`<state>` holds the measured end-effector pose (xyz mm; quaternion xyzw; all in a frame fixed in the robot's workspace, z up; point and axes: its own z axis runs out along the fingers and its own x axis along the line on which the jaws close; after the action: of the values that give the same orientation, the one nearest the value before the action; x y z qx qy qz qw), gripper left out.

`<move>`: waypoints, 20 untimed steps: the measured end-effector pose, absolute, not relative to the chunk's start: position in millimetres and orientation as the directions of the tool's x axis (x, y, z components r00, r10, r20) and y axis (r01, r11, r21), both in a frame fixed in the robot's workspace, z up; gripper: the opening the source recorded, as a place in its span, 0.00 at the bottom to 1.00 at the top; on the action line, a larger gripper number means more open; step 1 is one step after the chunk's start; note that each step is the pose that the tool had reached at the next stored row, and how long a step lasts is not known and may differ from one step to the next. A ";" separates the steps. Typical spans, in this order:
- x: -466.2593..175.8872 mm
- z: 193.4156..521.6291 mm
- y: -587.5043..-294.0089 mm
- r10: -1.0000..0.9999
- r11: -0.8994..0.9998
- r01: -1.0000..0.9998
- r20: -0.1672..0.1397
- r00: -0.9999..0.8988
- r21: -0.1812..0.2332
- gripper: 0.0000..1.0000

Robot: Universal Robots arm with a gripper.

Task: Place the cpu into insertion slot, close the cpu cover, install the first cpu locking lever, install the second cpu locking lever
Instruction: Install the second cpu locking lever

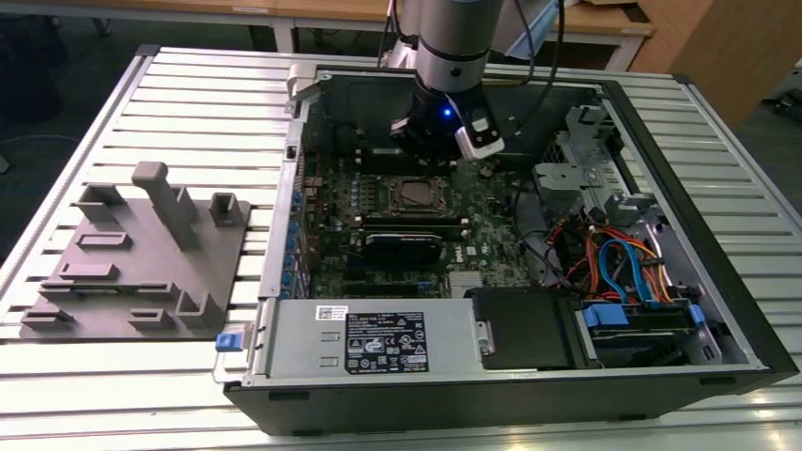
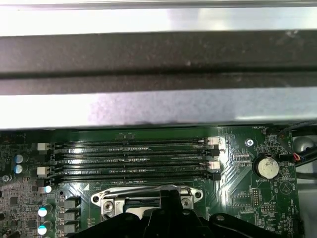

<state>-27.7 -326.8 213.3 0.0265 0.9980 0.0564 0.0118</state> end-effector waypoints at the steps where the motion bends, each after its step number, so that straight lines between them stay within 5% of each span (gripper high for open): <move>1: -27.7 213.3 -327.2 0.054 0.992 0.052 -0.021 -0.998 0.113 0.10; 20: -27.7 214.3 -330.4 0.054 0.992 0.052 -0.021 -0.998 0.113 0.10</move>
<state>-27.7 -330.4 214.3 0.0265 0.9980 0.0562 0.0118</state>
